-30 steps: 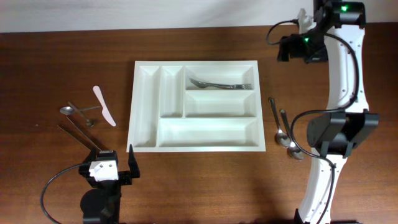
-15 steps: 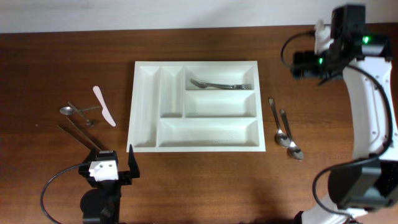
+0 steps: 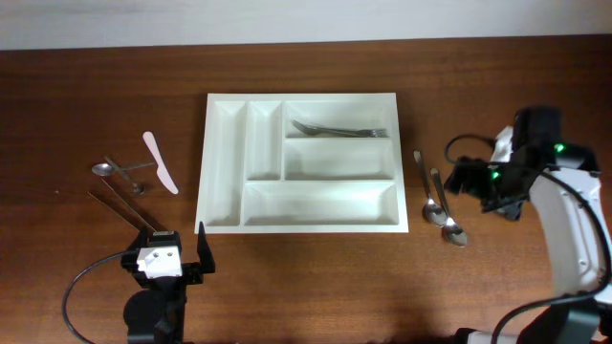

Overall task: Pack container
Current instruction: 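Move the right gripper down over the two spoons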

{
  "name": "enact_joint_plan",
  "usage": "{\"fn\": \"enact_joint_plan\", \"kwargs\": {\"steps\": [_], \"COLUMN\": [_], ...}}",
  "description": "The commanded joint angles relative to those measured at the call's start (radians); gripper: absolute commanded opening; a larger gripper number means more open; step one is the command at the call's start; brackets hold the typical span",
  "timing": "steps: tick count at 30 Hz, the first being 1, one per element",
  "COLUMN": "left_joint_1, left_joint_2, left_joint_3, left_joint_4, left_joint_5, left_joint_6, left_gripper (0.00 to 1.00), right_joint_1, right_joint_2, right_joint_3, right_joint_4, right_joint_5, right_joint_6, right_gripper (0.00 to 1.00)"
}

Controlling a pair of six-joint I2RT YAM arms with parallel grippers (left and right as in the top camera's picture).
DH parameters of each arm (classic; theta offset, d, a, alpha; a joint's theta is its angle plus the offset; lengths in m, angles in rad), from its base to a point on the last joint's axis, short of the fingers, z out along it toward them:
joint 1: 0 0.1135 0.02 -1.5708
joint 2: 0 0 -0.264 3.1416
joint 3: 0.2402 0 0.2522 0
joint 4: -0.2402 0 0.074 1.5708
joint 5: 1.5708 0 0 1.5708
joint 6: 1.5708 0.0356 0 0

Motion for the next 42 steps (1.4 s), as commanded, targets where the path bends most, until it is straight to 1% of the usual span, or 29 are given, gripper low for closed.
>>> {"fn": "enact_joint_plan", "kwargs": {"steps": [1,4,7,9,10,11,14,21,26,32,34,36,39,42], "left_joint_1": [0.004,0.004,0.004,0.004,0.004,0.004,0.004,0.004,0.004,0.004,0.004,0.004,0.004,0.004], "left_joint_2": [-0.007,-0.007,-0.007,-0.007,-0.007,-0.007,-0.007,-0.007,-0.007,-0.007,-0.007,-0.007,-0.007,-0.007], "left_joint_3": [-0.005,-0.005,-0.005,-0.005,-0.005,-0.005,-0.005,-0.005,-0.005,-0.005,-0.005,-0.005,-0.005,-0.005], "left_joint_4": [0.003,0.002,0.003,0.003,0.003,0.003,0.003,0.003,0.002,0.003,0.003,0.003,0.003,0.003], "left_joint_5": [0.013,0.013,0.013,0.013,0.014,0.014,0.013,0.013,0.013,0.014,0.013,0.013,0.014,0.013], "left_joint_6": [0.016,0.016,0.016,0.016,0.016,0.016,0.016,0.016,0.016,0.016,0.016,0.016,0.016,0.016], "left_gripper": [0.99,0.99,0.99,0.99,0.99,0.99,0.99,0.99,0.99,0.99,0.99,0.99,0.99,0.99], "right_joint_1": [0.002,0.003,0.003,0.003,0.003,0.003,0.003,0.003,0.003,0.003,0.003,0.003,0.003,0.003], "right_joint_2": [0.02,0.043,0.045,0.045,0.045,0.045,0.045,0.045,0.045,0.047,0.051,0.068,0.101,0.14], "right_joint_3": [-0.089,-0.124,-0.158,-0.182,-0.206,-0.222,-0.255,-0.267,-0.318,-0.332,-0.342,-0.355,-0.371,-0.377], "right_joint_4": [0.006,0.03,0.039,0.053,0.068,0.079,0.126,0.13,0.179,0.203,0.244,0.286,0.335,0.347], "right_joint_5": [-0.043,-0.043,0.031,0.08,0.121,0.15,0.145,0.198,0.193,0.185,0.159,0.136,0.104,0.083], "right_joint_6": [0.034,0.034,0.025,-0.008,-0.061,-0.076,-0.076,-0.072,-0.057,-0.037,-0.037,-0.037,-0.037,-0.037], "right_gripper": [0.91,0.91,0.91,0.91,0.91,0.91,0.91,0.9,0.89,0.89,0.89,0.89,0.87,0.86]}}
